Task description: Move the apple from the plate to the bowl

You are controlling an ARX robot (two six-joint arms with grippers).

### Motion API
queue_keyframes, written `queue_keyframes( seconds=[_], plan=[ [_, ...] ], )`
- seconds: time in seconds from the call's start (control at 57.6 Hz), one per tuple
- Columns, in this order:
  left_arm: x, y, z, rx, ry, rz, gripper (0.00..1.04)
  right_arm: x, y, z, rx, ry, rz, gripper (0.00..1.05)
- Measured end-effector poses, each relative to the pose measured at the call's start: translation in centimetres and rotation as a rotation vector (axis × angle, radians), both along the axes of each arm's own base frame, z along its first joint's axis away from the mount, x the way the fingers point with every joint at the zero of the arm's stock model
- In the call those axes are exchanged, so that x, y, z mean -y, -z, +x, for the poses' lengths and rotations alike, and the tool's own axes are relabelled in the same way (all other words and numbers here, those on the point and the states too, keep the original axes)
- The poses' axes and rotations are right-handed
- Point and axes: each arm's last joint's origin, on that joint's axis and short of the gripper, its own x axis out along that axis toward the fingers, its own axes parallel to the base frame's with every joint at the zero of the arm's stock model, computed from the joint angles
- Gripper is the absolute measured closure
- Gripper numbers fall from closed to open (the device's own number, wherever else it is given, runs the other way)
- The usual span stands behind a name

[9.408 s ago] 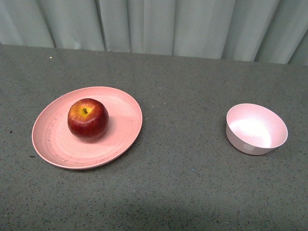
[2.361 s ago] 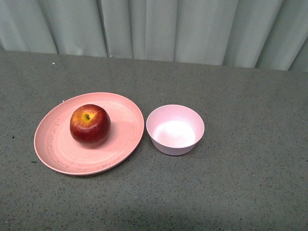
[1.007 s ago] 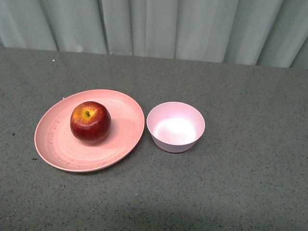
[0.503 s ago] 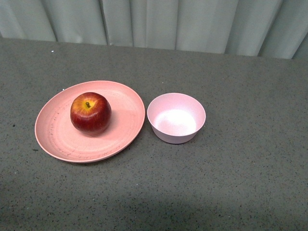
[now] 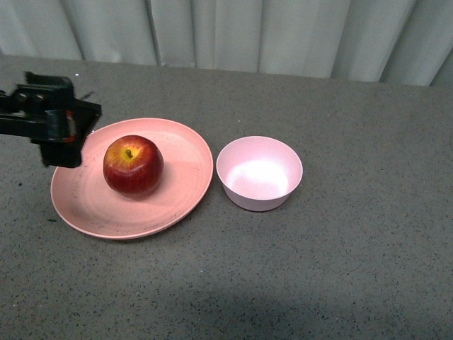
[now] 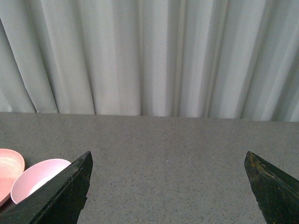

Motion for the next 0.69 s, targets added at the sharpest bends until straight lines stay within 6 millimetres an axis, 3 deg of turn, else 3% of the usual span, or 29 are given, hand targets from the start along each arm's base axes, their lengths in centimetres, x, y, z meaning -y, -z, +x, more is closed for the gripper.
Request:
queue_keyframes(
  seconds=[0.087, 0.104, 0.122, 0.365, 0.694],
  plan=[
    [0.6, 0.8, 1.4, -0.038, 0.010, 0.003, 0.07, 0.0, 0.0, 0.0, 0.000, 0.000, 0.000, 0.09],
    [1.6, 2.9, 4.8, -0.130, 0.017, 0.005, 0.07, 0.0, 0.0, 0.0, 0.000, 0.000, 0.000, 0.09],
    [1.7, 3.0, 5.0, -0.131, 0.018, 0.005, 0.07, 0.0, 0.0, 0.0, 0.000, 0.000, 0.000, 0.09],
    [2.0, 4.3, 6.7, -0.170, 0.006, 0.030, 0.07, 0.0, 0.0, 0.0, 0.000, 0.000, 0.000, 0.09],
    [3.1, 5.4, 6.7, -0.240, 0.037, 0.008, 0.07, 0.0, 0.0, 0.0, 0.000, 0.000, 0.000, 0.09]
  ],
)
